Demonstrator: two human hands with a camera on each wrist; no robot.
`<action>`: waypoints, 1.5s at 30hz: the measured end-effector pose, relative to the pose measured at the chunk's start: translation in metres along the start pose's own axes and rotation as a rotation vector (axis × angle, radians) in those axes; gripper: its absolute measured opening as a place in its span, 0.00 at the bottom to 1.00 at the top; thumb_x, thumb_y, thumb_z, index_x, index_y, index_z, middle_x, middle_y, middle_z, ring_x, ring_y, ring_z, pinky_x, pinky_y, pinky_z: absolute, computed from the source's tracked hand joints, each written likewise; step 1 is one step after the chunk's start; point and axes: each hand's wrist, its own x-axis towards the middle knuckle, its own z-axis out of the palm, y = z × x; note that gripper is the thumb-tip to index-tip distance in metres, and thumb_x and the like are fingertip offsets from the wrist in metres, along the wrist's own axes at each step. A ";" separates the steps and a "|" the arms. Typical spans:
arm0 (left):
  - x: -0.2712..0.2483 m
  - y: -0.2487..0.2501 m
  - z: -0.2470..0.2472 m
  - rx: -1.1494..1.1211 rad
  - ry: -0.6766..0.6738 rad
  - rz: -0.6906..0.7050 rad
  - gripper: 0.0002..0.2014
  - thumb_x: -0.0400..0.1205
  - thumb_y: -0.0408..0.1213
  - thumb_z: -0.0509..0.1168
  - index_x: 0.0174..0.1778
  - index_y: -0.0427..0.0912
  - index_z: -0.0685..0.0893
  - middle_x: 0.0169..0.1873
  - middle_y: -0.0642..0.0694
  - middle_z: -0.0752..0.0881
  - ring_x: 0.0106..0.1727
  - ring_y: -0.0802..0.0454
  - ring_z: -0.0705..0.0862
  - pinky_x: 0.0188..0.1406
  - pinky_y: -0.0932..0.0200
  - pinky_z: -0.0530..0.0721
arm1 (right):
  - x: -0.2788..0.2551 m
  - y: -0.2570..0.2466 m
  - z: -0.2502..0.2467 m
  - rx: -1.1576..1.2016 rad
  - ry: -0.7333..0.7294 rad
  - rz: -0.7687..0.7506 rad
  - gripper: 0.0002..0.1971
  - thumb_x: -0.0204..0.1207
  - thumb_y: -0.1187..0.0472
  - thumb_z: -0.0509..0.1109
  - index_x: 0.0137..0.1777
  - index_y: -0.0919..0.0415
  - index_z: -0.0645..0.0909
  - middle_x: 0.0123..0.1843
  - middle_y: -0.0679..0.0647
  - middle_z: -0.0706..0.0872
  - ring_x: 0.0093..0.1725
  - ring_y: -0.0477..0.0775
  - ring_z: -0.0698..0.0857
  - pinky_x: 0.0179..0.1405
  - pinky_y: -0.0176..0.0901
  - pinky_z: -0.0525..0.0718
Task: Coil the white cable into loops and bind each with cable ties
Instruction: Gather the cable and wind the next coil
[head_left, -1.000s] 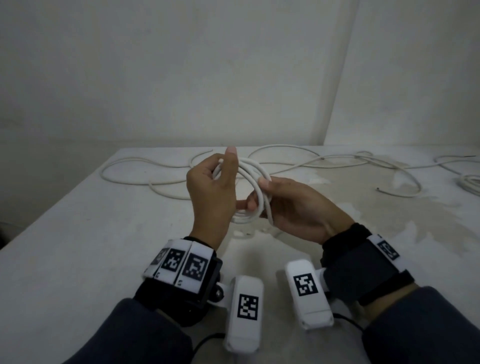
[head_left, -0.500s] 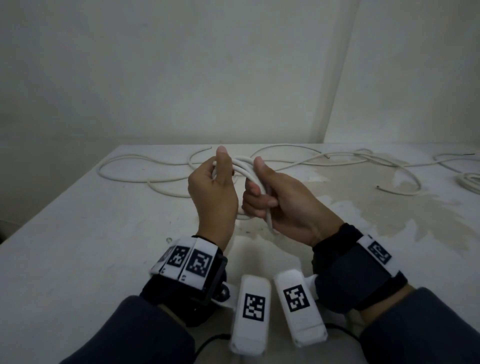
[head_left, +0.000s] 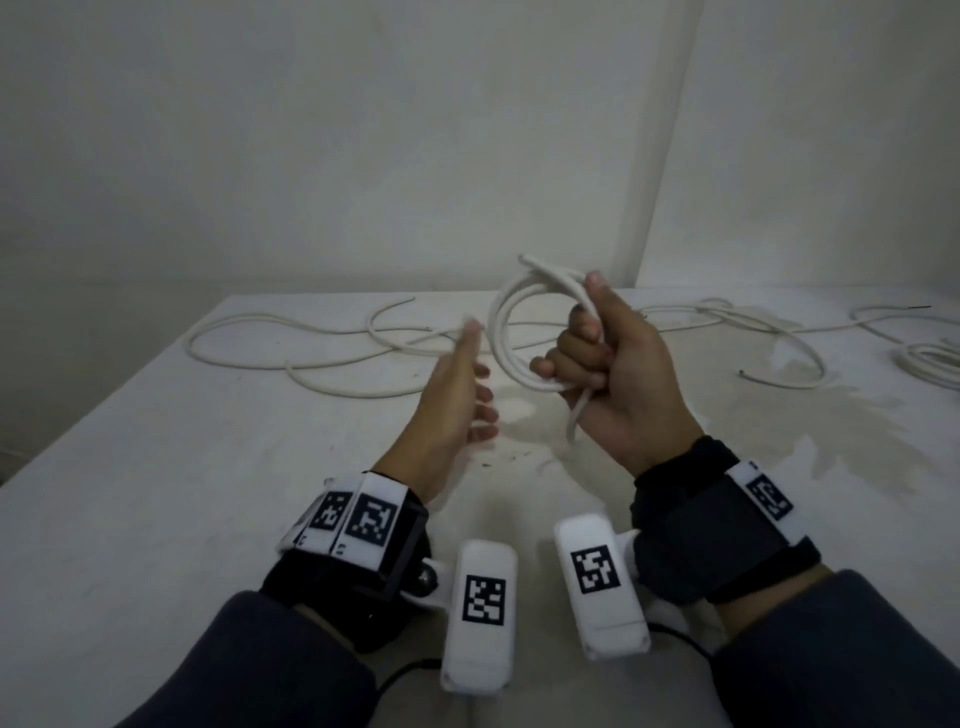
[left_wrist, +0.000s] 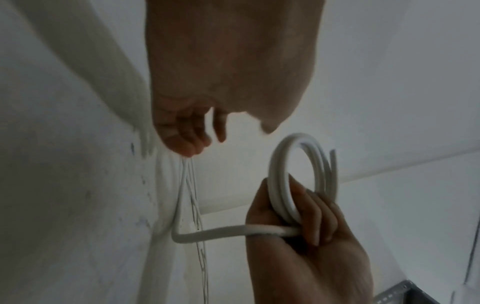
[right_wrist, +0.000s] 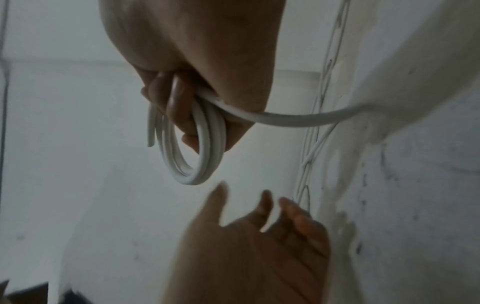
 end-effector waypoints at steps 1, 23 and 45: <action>-0.001 -0.004 0.000 0.074 -0.044 -0.082 0.23 0.86 0.57 0.53 0.42 0.39 0.77 0.31 0.43 0.79 0.28 0.50 0.77 0.30 0.58 0.78 | -0.001 -0.004 -0.001 0.073 -0.001 0.005 0.28 0.83 0.48 0.59 0.20 0.56 0.70 0.13 0.45 0.59 0.13 0.43 0.58 0.27 0.39 0.76; 0.000 -0.004 0.000 -0.488 0.034 0.184 0.11 0.84 0.22 0.59 0.61 0.35 0.75 0.60 0.37 0.86 0.58 0.42 0.88 0.57 0.47 0.87 | 0.005 0.007 -0.016 0.343 0.178 0.199 0.26 0.84 0.47 0.59 0.25 0.58 0.70 0.15 0.46 0.62 0.13 0.44 0.61 0.36 0.36 0.70; -0.004 0.003 -0.005 -0.410 -0.172 0.222 0.15 0.89 0.35 0.52 0.61 0.37 0.83 0.24 0.48 0.72 0.21 0.58 0.70 0.20 0.66 0.74 | 0.001 0.024 -0.004 -0.053 0.096 0.153 0.12 0.87 0.57 0.58 0.60 0.61 0.79 0.17 0.46 0.62 0.14 0.41 0.58 0.12 0.31 0.65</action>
